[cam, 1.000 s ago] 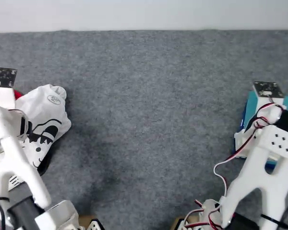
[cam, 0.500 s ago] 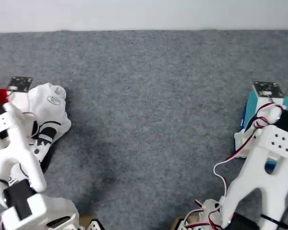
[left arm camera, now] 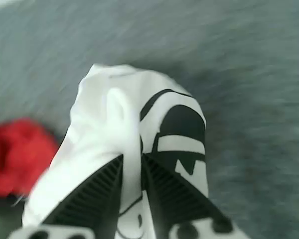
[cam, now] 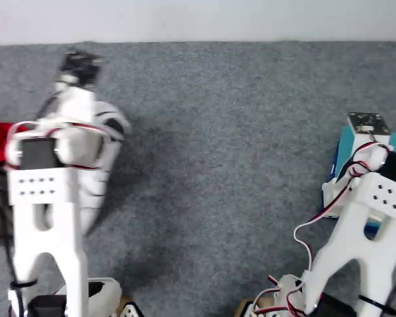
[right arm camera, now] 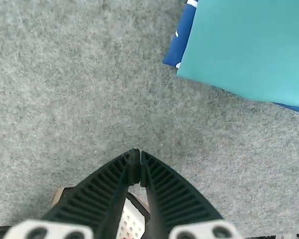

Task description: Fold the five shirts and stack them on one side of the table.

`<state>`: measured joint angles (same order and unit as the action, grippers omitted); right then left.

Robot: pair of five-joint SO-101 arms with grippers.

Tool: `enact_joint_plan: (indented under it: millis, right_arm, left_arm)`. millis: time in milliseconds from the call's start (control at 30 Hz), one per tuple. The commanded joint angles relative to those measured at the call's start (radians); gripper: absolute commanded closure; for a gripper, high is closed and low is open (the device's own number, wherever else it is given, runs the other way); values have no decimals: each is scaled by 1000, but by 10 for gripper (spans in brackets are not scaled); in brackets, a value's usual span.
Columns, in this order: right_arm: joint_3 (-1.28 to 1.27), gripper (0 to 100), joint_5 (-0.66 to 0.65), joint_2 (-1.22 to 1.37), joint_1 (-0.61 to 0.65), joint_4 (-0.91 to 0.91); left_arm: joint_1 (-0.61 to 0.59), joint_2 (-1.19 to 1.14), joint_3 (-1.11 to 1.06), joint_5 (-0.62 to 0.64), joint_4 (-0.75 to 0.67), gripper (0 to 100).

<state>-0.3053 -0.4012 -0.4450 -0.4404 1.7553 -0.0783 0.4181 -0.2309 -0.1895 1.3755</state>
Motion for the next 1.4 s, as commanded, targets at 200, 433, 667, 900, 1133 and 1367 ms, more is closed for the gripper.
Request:
enact_joint_plan:
  millis: [200, 433, 667, 900, 1133, 1367]
  right_arm:
    - [3, 990, -5, -47, 5, 39]
    - [3, 990, -5, -47, 5, 39]
    - [9, 990, -5, -44, 12, 38]
    - [89, 990, -3, -38, 151, 31]
    - [233, 990, -2, 15, 472, -5]
    - [374, 990, -2, 177, 723, -64]
  left_arm:
    - [365, -92, -133, 11, -95, 995]
    - [466, -160, -166, 11, -106, 964]
    - [446, -103, 7, 117, 71, 810]
    - [252, -35, 124, 115, 169, 808]
    - [-155, 32, 119, 121, 226, 812]
    - [-462, 48, 117, 118, 345, 812]
